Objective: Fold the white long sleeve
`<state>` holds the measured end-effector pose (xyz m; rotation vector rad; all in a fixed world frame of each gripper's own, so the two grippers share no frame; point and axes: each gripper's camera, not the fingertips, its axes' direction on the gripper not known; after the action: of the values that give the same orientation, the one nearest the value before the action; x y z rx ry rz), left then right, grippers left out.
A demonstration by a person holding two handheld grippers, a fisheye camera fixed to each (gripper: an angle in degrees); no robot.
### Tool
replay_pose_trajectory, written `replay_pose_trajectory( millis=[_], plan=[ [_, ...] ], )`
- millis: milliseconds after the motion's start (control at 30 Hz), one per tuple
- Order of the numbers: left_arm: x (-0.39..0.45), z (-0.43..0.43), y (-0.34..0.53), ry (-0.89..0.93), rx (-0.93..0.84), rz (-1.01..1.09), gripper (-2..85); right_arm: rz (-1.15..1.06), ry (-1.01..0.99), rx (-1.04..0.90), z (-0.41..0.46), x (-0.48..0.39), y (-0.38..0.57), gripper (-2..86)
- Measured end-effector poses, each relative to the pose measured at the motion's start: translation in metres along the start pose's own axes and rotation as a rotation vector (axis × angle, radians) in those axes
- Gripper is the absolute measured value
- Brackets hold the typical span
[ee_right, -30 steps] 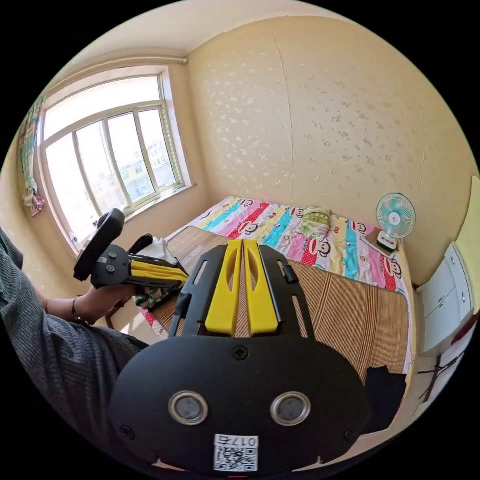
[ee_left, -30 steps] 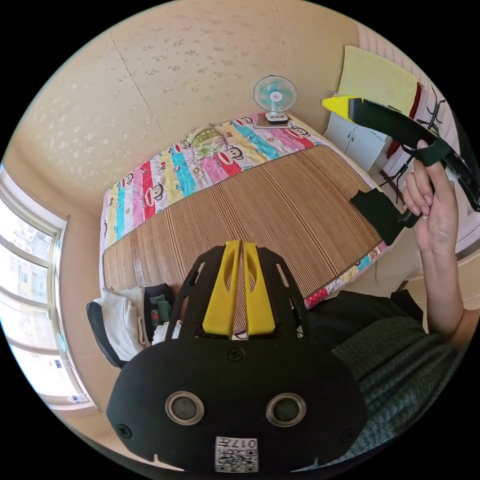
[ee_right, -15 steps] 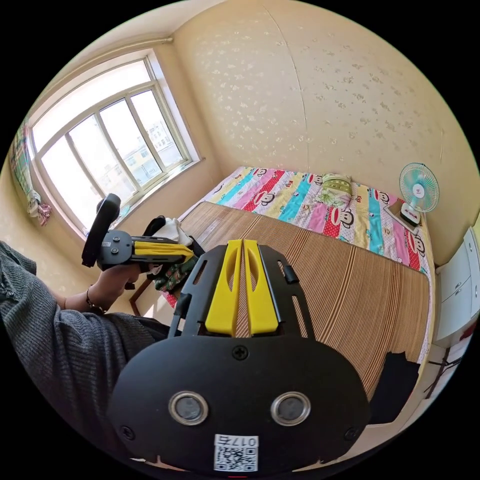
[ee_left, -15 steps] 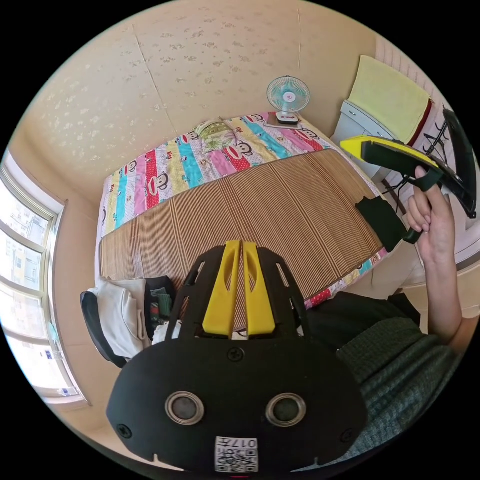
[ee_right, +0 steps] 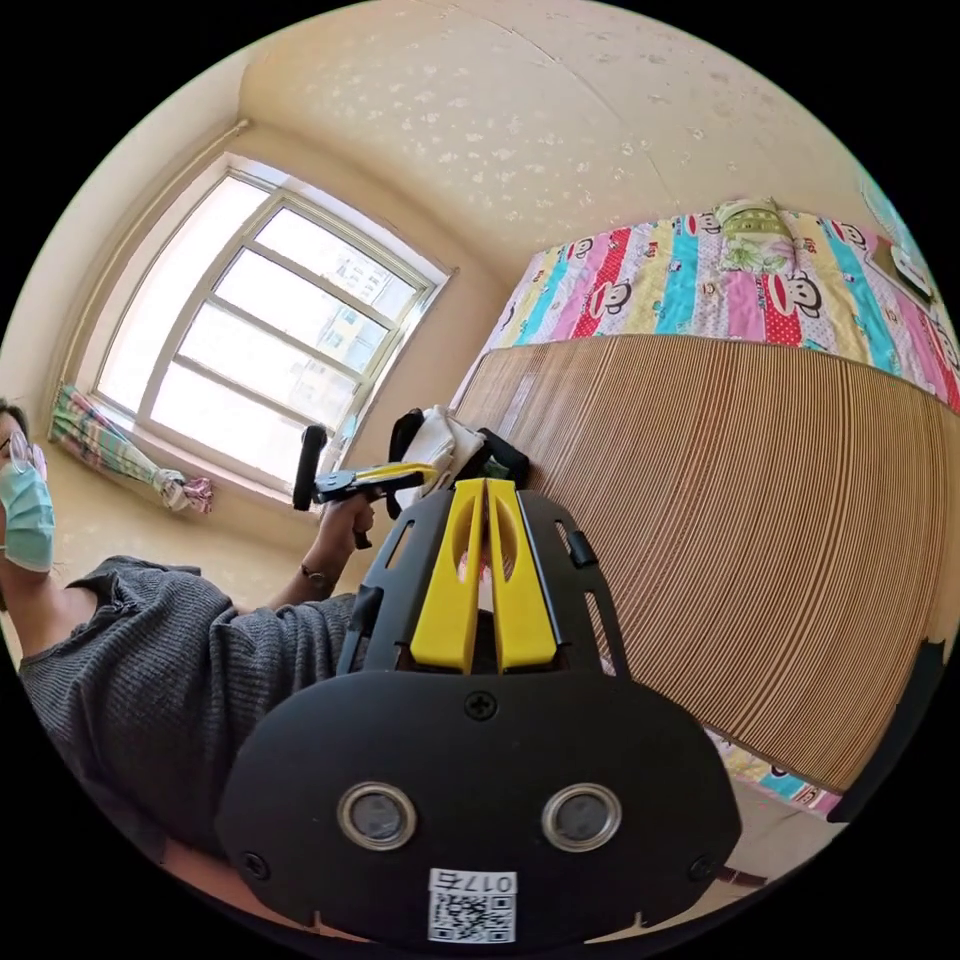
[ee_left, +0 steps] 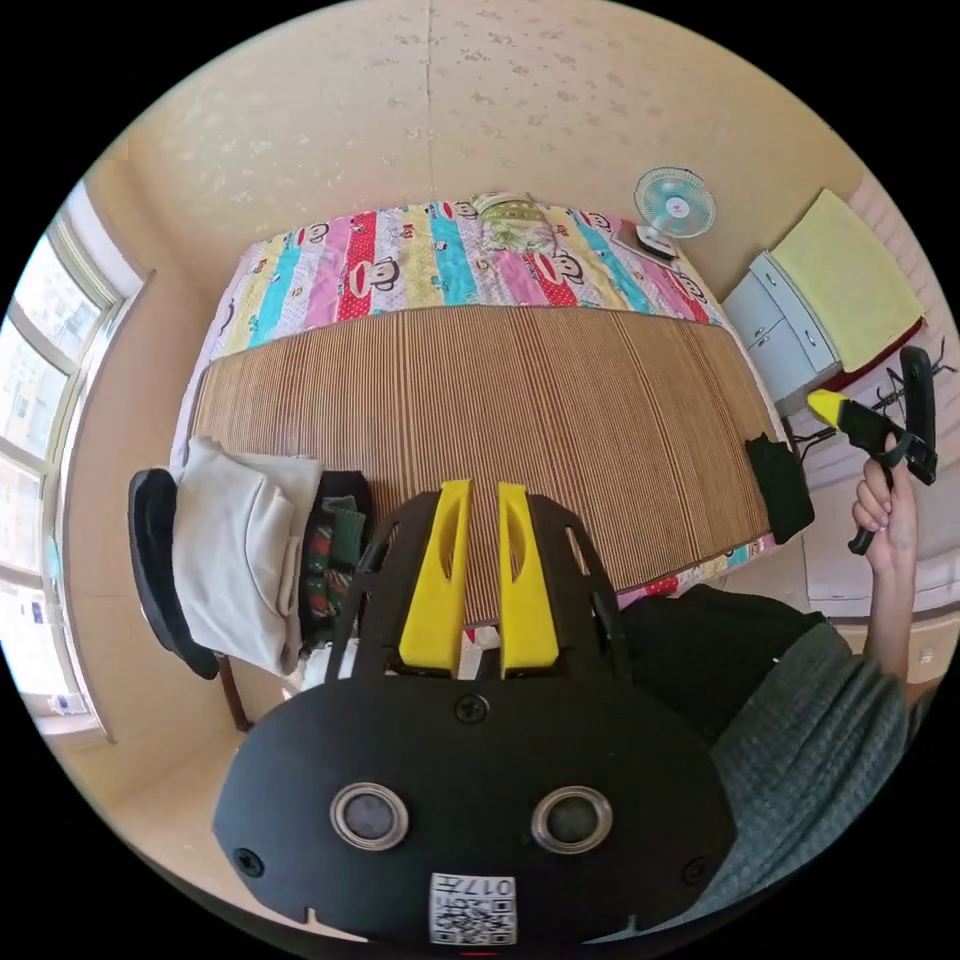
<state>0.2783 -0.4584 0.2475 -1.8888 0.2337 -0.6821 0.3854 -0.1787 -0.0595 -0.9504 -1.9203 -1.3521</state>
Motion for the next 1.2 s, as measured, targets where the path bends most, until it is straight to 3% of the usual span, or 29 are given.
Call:
replay_pose_trajectory(
  millis=[67, 167, 300, 400, 567, 700, 800, 967, 1033, 1200],
  plan=[
    [-0.04, 0.01, 0.005, -0.046, -0.026, -0.061, 7.7, 0.03, -0.02, 0.009, -0.01, 0.008, -0.006, 0.4],
    [-0.097, 0.023, 0.015, -0.262, -0.053, -0.147, 9.7, 0.087, -0.019, 0.029, -0.025, 0.019, -0.013, 0.4],
    [-0.159, 0.05, 0.01, -0.26, -0.134, -0.231, 12.0, 0.151, -0.017, 0.026, -0.035, 0.032, -0.024, 0.4],
    [-0.169, 0.044, -0.006, -0.264, -0.056, -0.265, 12.9, 0.157, -0.024, 0.018, -0.039, 0.034, -0.034, 0.4],
    [-0.157, 0.062, -0.049, -0.22, -0.051, -0.265, 13.6, 0.183, -0.038, 0.007, -0.046, 0.043, -0.05, 0.4],
    [-0.148, 0.112, -0.067, -0.272, -0.218, -0.271, 13.6, 0.184, -0.066, 0.029, -0.064, 0.048, -0.057, 0.4],
    [-0.14, 0.111, -0.061, -0.314, -0.223, -0.284, 8.2, 0.207, -0.032, 0.063, -0.083, 0.053, -0.052, 0.3],
    [-0.105, 0.034, -0.055, -0.434, -0.076, -0.239, 1.7, 0.302, -0.021, 0.133, -0.109, 0.073, -0.032, 0.2],
    [-0.059, -0.019, -0.058, -0.672, -0.022, -0.103, 1.1, 0.335, -0.028, 0.146, -0.114, 0.08, -0.027, 0.2],
    [0.014, -0.092, -0.06, -0.664, 0.091, 0.099, 0.7, 0.347, -0.064, 0.135, -0.11, 0.09, -0.043, 0.2]
  ],
)
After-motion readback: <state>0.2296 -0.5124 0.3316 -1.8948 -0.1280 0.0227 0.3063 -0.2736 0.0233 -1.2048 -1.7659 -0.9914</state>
